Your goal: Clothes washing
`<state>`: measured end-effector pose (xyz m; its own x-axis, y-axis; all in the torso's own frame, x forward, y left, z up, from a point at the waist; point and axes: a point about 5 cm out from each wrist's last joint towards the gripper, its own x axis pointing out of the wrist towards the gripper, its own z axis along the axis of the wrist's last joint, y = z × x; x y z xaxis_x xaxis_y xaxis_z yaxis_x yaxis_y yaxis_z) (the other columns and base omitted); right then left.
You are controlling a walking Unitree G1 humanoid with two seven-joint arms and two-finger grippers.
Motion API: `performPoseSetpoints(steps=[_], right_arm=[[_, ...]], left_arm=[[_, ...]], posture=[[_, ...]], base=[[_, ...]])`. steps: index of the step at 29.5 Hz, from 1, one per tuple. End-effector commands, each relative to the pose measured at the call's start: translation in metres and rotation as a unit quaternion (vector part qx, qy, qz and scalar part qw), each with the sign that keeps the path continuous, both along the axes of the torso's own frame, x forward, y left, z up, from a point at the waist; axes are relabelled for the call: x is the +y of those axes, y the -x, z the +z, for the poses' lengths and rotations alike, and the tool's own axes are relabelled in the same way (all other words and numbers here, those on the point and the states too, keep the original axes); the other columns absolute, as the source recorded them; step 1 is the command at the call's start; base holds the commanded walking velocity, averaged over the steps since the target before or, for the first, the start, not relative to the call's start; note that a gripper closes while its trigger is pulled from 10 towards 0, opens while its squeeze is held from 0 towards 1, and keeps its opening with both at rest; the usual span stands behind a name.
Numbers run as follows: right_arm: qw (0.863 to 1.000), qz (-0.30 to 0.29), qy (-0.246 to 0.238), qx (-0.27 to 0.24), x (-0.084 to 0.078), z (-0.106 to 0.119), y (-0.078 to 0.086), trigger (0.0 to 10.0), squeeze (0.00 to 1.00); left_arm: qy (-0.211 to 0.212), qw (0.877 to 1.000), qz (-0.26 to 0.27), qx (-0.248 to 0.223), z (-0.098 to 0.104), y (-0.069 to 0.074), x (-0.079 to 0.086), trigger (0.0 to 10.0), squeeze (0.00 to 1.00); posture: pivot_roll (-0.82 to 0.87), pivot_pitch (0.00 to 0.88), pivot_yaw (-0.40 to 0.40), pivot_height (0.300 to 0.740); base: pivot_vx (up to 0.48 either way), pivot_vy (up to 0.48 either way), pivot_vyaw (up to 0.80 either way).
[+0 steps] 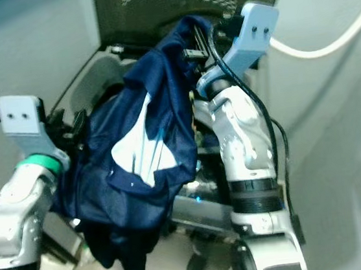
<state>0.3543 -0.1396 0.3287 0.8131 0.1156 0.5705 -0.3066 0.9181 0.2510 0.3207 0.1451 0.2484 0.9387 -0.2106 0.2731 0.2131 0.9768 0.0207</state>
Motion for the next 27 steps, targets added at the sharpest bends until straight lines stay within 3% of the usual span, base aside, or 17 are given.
performPoseSetpoints(steps=[1, 16, 18, 27], right_arm=[[1.000, 0.000, -0.002, -0.012, 0.002, 0.005, 0.003, 10.0, 0.00], [1.000, 0.010, -0.003, -0.013, 0.006, 0.008, 0.003, 10.0, 0.00], [0.999, 0.020, 0.024, -0.013, 0.012, 0.006, 0.004, 10.0, 0.00], [0.998, 0.045, 0.035, 0.001, 0.020, -0.001, 0.004, 10.0, 0.00]], left_arm=[[0.003, 1.000, 0.003, 0.010, -0.004, 0.000, 0.002, 10.0, 0.00], [0.012, 1.000, -0.006, 0.002, -0.001, 0.004, 0.002, 10.0, 0.00], [0.019, 1.000, -0.009, 0.000, 0.000, 0.005, 0.001, 10.0, 0.00], [0.028, 1.000, -0.013, -0.004, 0.001, 0.008, 0.000, 10.0, 0.00]], posture=[[0.14, 0.022, 0.042, 0.740], [0.14, 0.029, 0.033, 0.740], [0.14, 0.029, 0.033, 0.740], [0.14, 0.032, 0.028, 0.740]], base=[[0.000, 0.000, -0.80], [0.000, 0.000, -0.80], [0.000, 0.000, 0.00], [0.000, 0.340, 0.00]])
